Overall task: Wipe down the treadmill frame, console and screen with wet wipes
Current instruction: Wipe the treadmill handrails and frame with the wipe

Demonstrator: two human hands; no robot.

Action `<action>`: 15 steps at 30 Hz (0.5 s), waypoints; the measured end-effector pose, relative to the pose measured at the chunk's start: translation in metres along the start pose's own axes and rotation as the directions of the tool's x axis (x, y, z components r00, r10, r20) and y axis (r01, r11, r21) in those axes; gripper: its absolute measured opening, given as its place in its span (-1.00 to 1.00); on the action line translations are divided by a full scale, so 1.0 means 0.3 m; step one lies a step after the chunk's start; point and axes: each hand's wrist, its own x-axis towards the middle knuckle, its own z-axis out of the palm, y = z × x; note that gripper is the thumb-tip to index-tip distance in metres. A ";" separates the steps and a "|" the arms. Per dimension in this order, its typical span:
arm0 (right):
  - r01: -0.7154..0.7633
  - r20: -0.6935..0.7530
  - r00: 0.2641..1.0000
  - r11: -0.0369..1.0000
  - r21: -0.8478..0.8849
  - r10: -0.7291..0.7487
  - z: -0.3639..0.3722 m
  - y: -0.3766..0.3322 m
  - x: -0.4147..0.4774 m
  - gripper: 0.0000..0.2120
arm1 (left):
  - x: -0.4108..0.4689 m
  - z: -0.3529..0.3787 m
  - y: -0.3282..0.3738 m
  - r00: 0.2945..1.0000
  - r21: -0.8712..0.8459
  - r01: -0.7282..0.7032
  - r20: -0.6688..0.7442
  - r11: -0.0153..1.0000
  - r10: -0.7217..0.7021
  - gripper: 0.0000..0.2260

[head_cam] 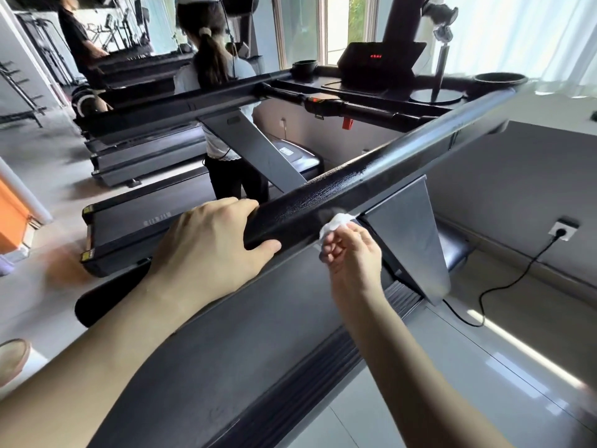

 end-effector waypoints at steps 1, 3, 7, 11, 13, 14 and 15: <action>0.043 -0.017 0.999 0.999 -0.019 -0.043 0.002 -0.006 0.003 -0.88 | 0.000 0.000 0.000 1.000 -0.001 0.005 0.004 1.000 -0.005 -0.61; 0.088 0.023 0.996 0.991 -0.098 -0.086 0.012 0.012 -0.037 -0.89 | 0.005 -0.002 0.000 1.000 -0.003 0.022 0.016 1.000 -0.022 -0.58; 0.201 0.226 0.966 0.920 -0.337 -0.128 0.004 0.052 -0.135 -0.97 | 0.027 -0.007 0.005 0.995 -0.021 0.089 0.057 0.996 -0.087 -0.60; 0.331 0.202 0.941 0.867 -0.372 -0.272 -0.032 -0.011 -0.035 -0.95 | 0.062 0.007 0.051 0.993 0.028 0.113 0.038 0.993 -0.114 -0.53; 0.362 0.178 0.932 0.838 -0.409 -0.316 -0.053 -0.038 0.023 -0.90 | 0.089 0.024 0.092 0.994 0.039 0.107 0.017 0.994 -0.108 -0.50; 0.374 0.173 0.927 0.819 -0.434 -0.332 -0.062 -0.048 0.046 -0.87 | 0.104 0.033 0.113 0.995 0.049 0.102 0.014 0.994 -0.103 -0.50; 0.392 0.176 0.920 0.794 -0.464 -0.352 -0.071 -0.056 0.069 -0.84 | 0.119 0.042 0.133 0.995 0.061 0.098 0.012 0.993 -0.099 -0.49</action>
